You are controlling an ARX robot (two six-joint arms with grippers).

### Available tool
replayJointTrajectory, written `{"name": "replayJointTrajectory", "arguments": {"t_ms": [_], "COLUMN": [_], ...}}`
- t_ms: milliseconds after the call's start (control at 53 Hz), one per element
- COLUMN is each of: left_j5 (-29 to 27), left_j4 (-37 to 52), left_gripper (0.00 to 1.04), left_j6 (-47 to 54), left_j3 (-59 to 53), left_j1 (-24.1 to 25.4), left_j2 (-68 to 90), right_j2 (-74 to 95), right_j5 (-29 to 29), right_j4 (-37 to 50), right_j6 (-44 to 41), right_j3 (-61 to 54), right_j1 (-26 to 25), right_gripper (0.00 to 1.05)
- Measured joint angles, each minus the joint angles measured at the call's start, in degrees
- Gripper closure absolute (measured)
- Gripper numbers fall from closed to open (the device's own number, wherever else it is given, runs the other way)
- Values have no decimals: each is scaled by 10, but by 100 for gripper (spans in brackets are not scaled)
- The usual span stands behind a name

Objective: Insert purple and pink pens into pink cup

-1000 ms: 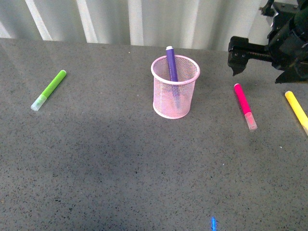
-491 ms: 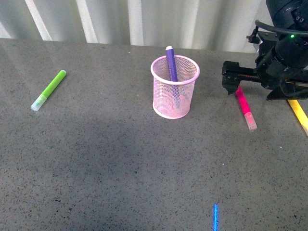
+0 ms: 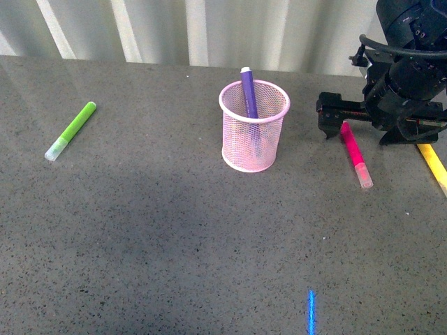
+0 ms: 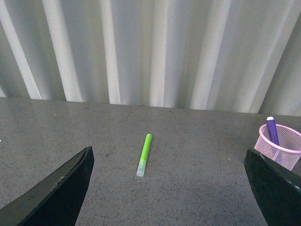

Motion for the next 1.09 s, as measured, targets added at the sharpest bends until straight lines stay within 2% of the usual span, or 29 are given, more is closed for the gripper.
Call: {"name": "replayJointTrajectory", "arguments": {"t_ms": [283,358,528,755,962,1094], "left_j5": [0,0,0,0,0,0], "left_j4": [0,0,0,0,0,0], "left_gripper": [7,7,7,7,7,7], "left_j6": [0,0,0,0,0,0], "left_j3": [0,0,0,0,0,0], "left_j1": [0,0,0,0,0,0], "left_j2": [0,0,0,0,0,0], "right_j2": [-2,-5,-12,-31,-104,-217], "right_j5": [-25,-40,-56,-56,-21,-64], "right_j4": [6,14,32,75,233,416], "right_j6": [-13,-14,-12,-24,-82,-124], "right_j3": [-8,-15,-30,-66,-136,-199], "right_j1": [2,2,1,2,17,55], "right_gripper": [50,66,92,94,94,94]}}
